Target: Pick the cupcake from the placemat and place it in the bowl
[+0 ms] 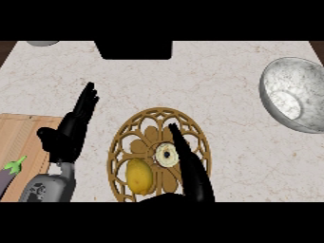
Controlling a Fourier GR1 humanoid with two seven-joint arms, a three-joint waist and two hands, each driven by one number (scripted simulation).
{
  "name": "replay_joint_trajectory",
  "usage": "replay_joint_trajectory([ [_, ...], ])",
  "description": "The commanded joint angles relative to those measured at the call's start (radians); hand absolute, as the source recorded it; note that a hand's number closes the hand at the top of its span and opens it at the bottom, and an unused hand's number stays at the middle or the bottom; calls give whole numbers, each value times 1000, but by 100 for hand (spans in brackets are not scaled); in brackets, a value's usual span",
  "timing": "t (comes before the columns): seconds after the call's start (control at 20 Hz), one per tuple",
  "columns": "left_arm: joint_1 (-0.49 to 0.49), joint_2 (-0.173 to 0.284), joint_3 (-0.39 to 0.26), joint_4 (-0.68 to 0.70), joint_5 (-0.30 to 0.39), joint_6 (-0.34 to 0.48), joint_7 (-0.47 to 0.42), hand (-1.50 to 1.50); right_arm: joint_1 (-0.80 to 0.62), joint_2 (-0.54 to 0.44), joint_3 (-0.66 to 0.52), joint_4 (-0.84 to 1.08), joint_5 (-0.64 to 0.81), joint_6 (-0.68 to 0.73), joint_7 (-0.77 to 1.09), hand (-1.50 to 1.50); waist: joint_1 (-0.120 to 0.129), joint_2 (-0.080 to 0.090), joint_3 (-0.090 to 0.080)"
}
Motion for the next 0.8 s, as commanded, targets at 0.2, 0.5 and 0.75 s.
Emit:
replay_joint_trajectory([
  [0.2,1,7,43,6,8,-38,-2,0,-49,0,-13,153,103,-30,40,-150,0,0,0],
  [0.5,-14,-55,1,19,-65,15,13,0,-100,-5,-100,280,43,63,-61,-150,0,0,0],
  [0.75,44,-5,26,-67,-29,-54,29,0,-139,0,19,300,56,50,-81,150,9,-1,0],
])
